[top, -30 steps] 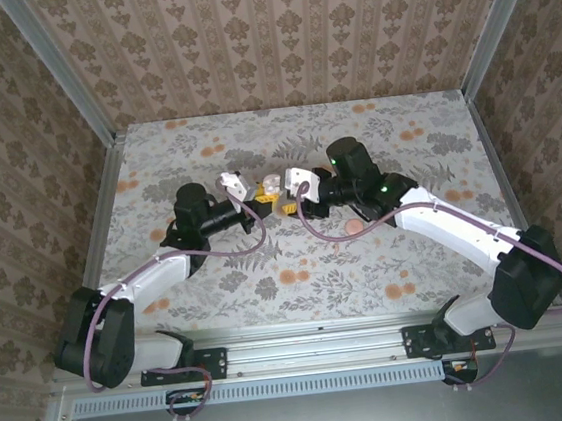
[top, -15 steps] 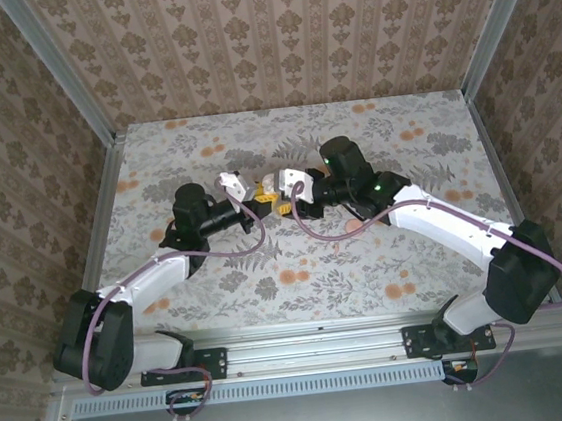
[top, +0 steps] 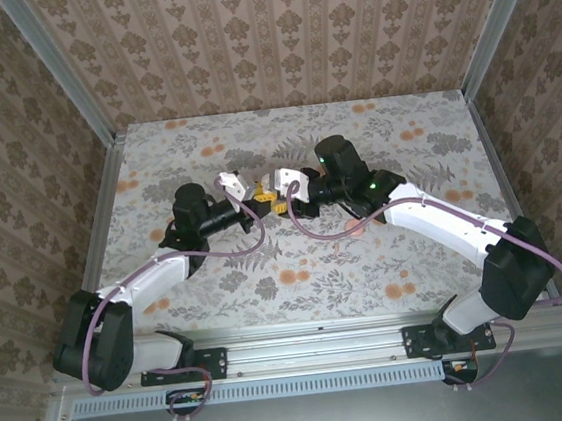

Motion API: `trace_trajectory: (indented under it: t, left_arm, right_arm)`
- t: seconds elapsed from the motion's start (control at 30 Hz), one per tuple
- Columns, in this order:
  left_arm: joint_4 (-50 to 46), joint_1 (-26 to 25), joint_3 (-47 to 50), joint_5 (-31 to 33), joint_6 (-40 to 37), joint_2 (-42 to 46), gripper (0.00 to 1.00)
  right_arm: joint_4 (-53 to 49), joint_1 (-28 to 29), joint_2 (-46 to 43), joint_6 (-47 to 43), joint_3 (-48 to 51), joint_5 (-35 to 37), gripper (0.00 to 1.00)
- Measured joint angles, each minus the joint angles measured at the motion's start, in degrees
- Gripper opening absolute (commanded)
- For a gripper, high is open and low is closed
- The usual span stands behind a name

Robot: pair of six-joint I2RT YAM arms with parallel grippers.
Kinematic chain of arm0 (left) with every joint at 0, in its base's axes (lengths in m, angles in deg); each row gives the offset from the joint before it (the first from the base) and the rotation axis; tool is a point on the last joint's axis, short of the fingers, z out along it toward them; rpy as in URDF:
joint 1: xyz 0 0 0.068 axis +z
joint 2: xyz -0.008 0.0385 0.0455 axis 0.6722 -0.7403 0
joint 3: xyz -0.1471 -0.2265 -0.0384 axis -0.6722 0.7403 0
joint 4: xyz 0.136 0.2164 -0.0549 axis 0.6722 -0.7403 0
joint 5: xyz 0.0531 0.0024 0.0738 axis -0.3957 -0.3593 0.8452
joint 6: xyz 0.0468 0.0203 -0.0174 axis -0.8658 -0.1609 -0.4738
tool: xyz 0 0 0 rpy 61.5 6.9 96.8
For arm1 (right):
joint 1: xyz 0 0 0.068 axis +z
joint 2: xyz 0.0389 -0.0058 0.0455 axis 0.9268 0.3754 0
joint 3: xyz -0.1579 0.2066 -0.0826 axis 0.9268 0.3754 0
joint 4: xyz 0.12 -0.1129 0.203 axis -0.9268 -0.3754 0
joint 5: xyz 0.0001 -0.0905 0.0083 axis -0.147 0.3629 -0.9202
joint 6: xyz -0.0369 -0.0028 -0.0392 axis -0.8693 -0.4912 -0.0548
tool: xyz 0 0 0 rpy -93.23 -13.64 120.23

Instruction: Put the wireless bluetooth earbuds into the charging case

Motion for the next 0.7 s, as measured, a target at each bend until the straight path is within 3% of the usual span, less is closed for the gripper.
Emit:
trace_trajectory:
  t: [0.7]
  left_arm:
    - [0.0,-0.1,1.2,0.5,-1.1,0.3,0.1]
  right_arm:
    - [-3.0,-1.0,-3.3,-0.4,0.5,0.2,0.4]
